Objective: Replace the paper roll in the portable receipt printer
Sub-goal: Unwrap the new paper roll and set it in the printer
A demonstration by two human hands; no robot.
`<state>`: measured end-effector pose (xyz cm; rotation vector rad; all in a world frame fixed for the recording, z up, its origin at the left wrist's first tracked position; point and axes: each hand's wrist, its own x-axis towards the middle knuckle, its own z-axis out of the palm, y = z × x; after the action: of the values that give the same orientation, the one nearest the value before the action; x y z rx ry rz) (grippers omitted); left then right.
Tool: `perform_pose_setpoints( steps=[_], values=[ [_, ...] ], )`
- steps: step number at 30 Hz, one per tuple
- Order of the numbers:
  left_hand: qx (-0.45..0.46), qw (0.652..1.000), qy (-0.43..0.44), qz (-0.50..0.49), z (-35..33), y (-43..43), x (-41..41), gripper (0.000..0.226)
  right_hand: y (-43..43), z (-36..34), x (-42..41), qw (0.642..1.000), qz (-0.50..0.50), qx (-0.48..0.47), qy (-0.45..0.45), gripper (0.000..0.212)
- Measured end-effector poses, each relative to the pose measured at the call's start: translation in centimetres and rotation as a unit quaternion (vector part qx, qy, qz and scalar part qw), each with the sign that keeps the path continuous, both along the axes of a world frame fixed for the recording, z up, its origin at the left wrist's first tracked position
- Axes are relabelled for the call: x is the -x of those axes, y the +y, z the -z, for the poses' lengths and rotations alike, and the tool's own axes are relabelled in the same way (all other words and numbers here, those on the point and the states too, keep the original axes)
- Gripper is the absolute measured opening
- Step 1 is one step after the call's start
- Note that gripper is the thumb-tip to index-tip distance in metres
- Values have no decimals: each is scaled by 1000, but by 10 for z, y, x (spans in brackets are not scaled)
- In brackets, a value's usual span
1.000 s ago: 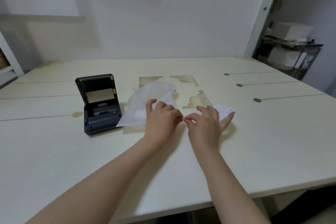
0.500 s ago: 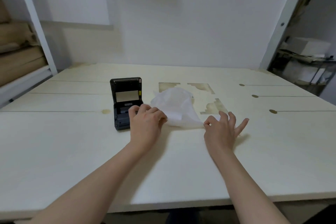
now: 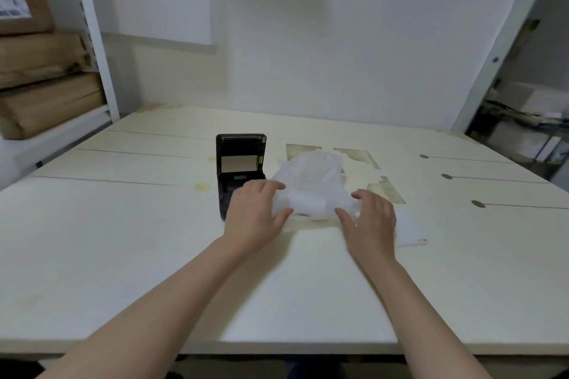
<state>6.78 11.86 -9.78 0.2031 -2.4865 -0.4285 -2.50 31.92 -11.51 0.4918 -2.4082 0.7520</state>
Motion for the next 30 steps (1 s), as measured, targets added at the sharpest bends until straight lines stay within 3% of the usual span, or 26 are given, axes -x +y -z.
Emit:
perform_pose_setpoints(
  steps=[4, 8, 13, 19, 21, 24, 27, 30],
  values=[
    [26, 998, -42, 49, -5, 8, 17, 30, -8, -6, -5, 998, -50, 7, 22, 48],
    [-21, 998, -64, 12, -15, 14, 31, 16, -11, -9, -3, 993, -110, 33, 16, 37],
    [-182, 979, -81, 29, -28, 27, 48, 24, -21, -14, 6, 990, -115, 47, 60, 28],
    [-284, 956, -68, 9, -21, 32, 66, 6, -26, -9, 22, 996, -57, 41, 51, 10],
    [-301, 951, -61, 14, -18, 34, 70, 6, -25, -6, 25, 997, -61, 13, 34, 20],
    [-353, 932, -47, 72, -16, 34, 75, 22, -23, 0, 27, 997, -61, -37, 11, 36],
    [-345, 933, 13, 107, -15, 33, 75, 40, -24, -1, 29, 998, -51, -16, 19, 28],
    [-303, 949, -6, 83, -12, 31, 78, 54, -28, -5, 30, 999, -19, 8, 47, 28]
  ],
)
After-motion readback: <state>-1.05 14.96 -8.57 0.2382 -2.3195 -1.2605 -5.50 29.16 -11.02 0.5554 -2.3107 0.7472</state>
